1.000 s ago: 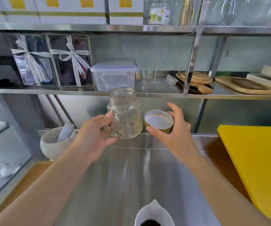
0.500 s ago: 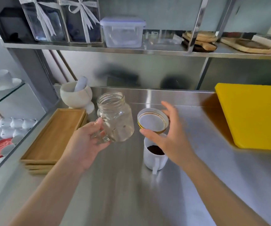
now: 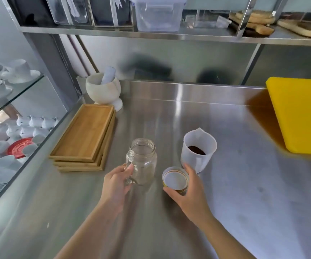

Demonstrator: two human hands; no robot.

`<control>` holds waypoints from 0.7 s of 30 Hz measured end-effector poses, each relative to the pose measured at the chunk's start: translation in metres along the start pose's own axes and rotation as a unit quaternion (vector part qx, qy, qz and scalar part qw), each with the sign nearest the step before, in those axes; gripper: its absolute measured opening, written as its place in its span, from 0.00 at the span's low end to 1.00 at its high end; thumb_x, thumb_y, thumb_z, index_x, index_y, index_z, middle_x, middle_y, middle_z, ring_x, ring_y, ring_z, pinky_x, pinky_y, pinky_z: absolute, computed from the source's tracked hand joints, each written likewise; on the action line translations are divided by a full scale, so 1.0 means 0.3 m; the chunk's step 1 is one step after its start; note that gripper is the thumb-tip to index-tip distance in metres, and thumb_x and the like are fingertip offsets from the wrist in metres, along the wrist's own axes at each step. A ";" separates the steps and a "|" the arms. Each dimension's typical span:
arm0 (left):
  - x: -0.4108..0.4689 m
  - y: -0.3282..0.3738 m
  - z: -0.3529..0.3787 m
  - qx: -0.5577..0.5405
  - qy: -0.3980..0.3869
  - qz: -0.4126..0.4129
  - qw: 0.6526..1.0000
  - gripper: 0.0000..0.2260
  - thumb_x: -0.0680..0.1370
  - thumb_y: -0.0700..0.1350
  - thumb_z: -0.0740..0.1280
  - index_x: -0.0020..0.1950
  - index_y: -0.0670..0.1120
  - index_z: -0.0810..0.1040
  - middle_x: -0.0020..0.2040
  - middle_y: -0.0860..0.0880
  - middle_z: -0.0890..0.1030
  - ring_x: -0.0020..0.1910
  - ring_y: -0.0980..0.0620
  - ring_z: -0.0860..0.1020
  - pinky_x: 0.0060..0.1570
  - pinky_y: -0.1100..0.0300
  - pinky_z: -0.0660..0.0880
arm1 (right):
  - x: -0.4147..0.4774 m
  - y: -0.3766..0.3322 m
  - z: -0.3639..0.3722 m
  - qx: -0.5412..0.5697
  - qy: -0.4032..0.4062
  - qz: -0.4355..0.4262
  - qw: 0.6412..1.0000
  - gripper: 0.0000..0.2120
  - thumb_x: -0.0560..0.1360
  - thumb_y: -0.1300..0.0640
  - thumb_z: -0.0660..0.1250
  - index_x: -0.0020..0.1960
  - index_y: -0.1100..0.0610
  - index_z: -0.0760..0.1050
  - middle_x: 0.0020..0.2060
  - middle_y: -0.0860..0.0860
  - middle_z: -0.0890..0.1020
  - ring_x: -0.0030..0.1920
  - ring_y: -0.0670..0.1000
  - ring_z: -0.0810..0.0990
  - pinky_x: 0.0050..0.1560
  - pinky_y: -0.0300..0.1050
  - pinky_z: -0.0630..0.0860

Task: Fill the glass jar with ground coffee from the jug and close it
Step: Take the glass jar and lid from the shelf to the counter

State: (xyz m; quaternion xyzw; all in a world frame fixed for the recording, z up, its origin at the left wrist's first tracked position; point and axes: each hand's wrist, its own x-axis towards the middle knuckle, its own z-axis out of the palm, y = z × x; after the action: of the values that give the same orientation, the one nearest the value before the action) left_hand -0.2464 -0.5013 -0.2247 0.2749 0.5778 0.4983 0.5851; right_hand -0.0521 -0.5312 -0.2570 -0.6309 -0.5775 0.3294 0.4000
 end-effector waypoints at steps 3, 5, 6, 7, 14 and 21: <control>-0.007 -0.031 -0.012 -0.012 -0.004 -0.008 1.000 0.11 0.75 0.41 0.67 0.32 0.46 0.80 0.40 0.50 0.81 0.43 0.52 0.78 0.47 0.56 0.74 | -0.020 0.051 0.021 -0.025 0.003 0.009 1.000 0.41 0.63 0.46 0.75 0.70 0.48 0.58 0.65 0.44 0.68 0.65 0.49 0.66 0.65 0.56 0.65; -0.007 -0.041 -0.013 -0.017 -0.008 -0.004 1.000 0.12 0.76 0.42 0.67 0.32 0.47 0.82 0.44 0.48 0.80 0.47 0.49 0.78 0.50 0.54 0.74 | -0.028 0.080 0.031 -0.046 0.004 0.010 0.999 0.41 0.64 0.45 0.75 0.70 0.48 0.58 0.62 0.43 0.68 0.64 0.48 0.66 0.65 0.52 0.65; -0.007 -0.045 -0.012 -0.019 -0.010 -0.002 1.000 0.12 0.76 0.42 0.67 0.32 0.47 0.82 0.45 0.48 0.80 0.48 0.49 0.78 0.51 0.54 0.74 | -0.032 0.091 0.036 -0.060 0.003 0.008 0.998 0.41 0.64 0.45 0.75 0.70 0.49 0.58 0.61 0.42 0.68 0.63 0.46 0.65 0.65 0.48 0.64; -0.007 -0.049 -0.010 -0.022 -0.014 0.001 1.000 0.12 0.76 0.41 0.67 0.32 0.47 0.83 0.46 0.47 0.80 0.49 0.49 0.78 0.51 0.54 0.74 | -0.035 0.100 0.040 -0.076 0.002 0.004 0.997 0.41 0.64 0.45 0.75 0.70 0.49 0.57 0.60 0.41 0.67 0.61 0.43 0.63 0.64 0.45 0.61; 0.009 -0.083 0.003 -0.046 -0.029 0.004 0.998 0.11 0.77 0.42 0.66 0.37 0.47 0.84 0.53 0.46 0.81 0.51 0.50 0.79 0.56 0.54 0.73 | -0.033 0.132 0.052 -0.224 -0.031 -0.073 0.971 0.37 0.68 0.42 0.69 0.70 0.52 0.58 0.67 0.47 0.68 0.67 0.48 0.62 0.64 0.40 0.52; 0.033 -0.091 0.016 -0.030 -0.029 0.016 0.999 0.11 0.76 0.40 0.66 0.35 0.47 0.82 0.50 0.46 0.81 0.48 0.49 0.79 0.53 0.56 0.73 | -0.043 0.130 0.031 -0.174 0.018 -0.035 0.984 0.28 0.70 0.45 0.70 0.66 0.54 0.66 0.68 0.52 0.64 0.69 0.51 0.60 0.62 0.40 0.51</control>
State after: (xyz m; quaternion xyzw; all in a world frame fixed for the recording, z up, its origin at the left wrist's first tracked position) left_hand -0.2364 -0.5009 -0.2523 0.2809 0.5407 0.5163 0.6019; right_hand -0.0436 -0.5432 -0.2964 -0.6760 -0.6407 0.1983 0.3054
